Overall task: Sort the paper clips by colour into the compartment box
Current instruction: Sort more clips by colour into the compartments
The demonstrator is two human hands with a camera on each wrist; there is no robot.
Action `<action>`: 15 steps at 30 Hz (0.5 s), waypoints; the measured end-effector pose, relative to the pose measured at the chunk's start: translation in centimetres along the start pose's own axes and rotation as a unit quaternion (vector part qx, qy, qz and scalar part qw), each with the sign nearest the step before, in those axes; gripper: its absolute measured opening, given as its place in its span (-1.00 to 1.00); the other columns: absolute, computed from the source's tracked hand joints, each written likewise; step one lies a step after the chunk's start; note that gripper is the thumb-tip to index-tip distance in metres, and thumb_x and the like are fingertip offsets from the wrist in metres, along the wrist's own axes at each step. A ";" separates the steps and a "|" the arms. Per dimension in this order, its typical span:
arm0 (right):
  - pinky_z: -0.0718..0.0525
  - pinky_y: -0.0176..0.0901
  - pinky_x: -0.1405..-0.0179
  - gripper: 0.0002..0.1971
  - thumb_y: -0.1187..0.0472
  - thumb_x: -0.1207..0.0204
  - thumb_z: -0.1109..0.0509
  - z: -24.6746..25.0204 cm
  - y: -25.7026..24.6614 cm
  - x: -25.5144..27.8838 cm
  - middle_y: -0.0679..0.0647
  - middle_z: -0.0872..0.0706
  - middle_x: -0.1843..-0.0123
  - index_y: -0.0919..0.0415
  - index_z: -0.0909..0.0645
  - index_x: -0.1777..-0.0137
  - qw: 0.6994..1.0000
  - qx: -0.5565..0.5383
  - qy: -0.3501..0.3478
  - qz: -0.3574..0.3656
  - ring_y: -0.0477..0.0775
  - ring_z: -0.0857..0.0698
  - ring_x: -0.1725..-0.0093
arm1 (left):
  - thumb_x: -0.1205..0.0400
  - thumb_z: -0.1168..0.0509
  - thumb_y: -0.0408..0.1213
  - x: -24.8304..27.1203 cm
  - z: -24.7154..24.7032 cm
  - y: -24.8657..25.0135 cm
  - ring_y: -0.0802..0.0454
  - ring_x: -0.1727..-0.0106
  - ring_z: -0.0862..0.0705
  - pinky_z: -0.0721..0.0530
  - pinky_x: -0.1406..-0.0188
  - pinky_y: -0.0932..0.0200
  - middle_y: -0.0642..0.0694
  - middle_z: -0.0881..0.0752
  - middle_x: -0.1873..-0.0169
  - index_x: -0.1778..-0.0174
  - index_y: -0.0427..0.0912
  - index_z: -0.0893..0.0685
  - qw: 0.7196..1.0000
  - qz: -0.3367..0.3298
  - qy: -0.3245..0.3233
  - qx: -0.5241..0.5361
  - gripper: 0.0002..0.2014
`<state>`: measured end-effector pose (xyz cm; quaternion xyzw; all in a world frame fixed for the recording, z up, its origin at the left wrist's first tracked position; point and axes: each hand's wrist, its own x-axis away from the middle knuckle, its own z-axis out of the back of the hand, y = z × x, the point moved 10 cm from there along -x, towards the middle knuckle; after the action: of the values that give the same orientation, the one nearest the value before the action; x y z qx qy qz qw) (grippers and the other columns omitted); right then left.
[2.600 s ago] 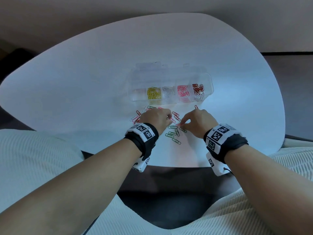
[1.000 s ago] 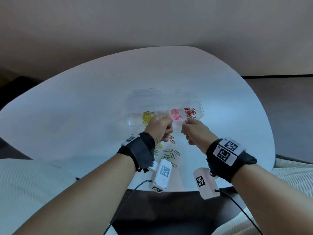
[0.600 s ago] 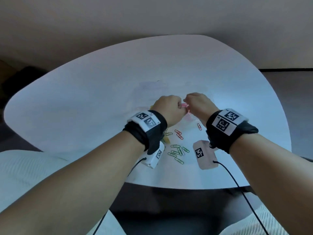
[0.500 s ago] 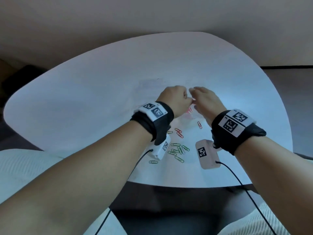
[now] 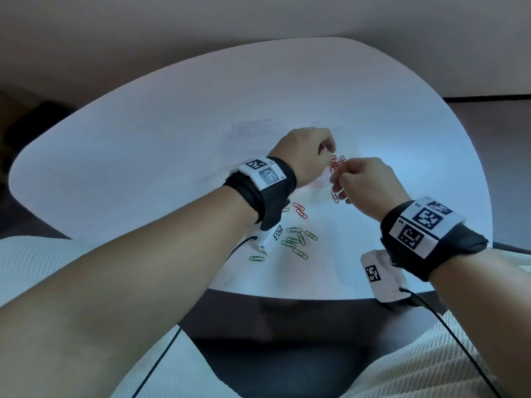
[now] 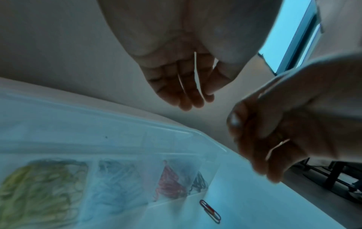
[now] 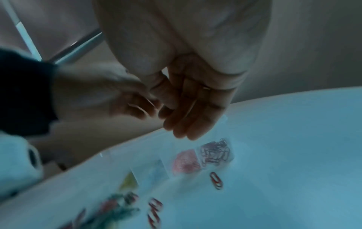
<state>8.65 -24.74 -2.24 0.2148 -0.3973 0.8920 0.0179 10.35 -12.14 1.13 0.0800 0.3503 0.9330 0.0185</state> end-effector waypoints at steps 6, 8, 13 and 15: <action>-0.57 -0.07 -0.37 -0.60 0.39 -0.59 -0.18 -3.7 2.6 -0.8 0.11 -0.63 -0.41 0.09 -0.65 -0.33 0.965 0.255 -0.054 0.032 0.15 -0.62 -0.35 | -0.58 -0.21 -0.31 4.3 -1.4 -2.3 0.01 0.20 -0.65 -0.60 0.13 0.22 0.06 -0.66 0.31 0.04 -0.10 -0.76 0.998 0.009 -0.039 -0.038 -0.79; -0.54 -0.05 -0.38 -0.59 0.42 -0.58 -0.19 -4.9 3.2 -1.3 0.16 -0.61 -0.42 0.19 -0.63 -0.37 0.951 0.298 -0.054 0.057 0.20 -0.59 -0.37 | -0.62 -0.20 -0.31 5.3 -3.4 -4.4 -0.03 0.07 -0.72 -0.66 -0.02 0.16 -0.03 -0.75 0.13 -0.06 -0.09 -0.76 0.994 0.030 -0.084 -0.061 -0.76; -0.57 -0.12 0.18 -0.79 0.43 -0.54 -0.30 -5.9 2.9 -1.5 0.24 -0.73 0.12 0.22 -0.76 0.09 0.942 0.319 -0.021 0.104 0.28 -0.69 0.11 | -0.67 -0.23 -0.36 5.7 -7.7 -6.9 -0.11 -0.23 -0.61 -0.53 -0.25 0.06 -0.12 -0.70 -0.17 -0.30 -0.09 -0.68 0.984 0.000 -0.142 -0.106 -0.70; -0.65 -0.11 0.06 -0.72 0.44 -0.52 -0.28 -6.1 3.3 -1.3 0.22 -0.77 0.00 0.18 -0.76 -0.07 0.947 0.307 -0.025 0.093 0.27 -0.73 0.02 | -0.66 -0.24 -0.41 5.0 -8.3 -6.7 -0.11 -0.26 -0.56 -0.52 -0.26 0.04 -0.10 -0.66 -0.20 -0.33 -0.05 -0.66 0.983 -0.027 -0.135 -0.121 -0.66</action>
<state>6.93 -22.40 -8.68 0.1946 -0.1227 0.9627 -0.1421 3.94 -12.02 -8.77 0.1935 0.2307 0.9483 0.1001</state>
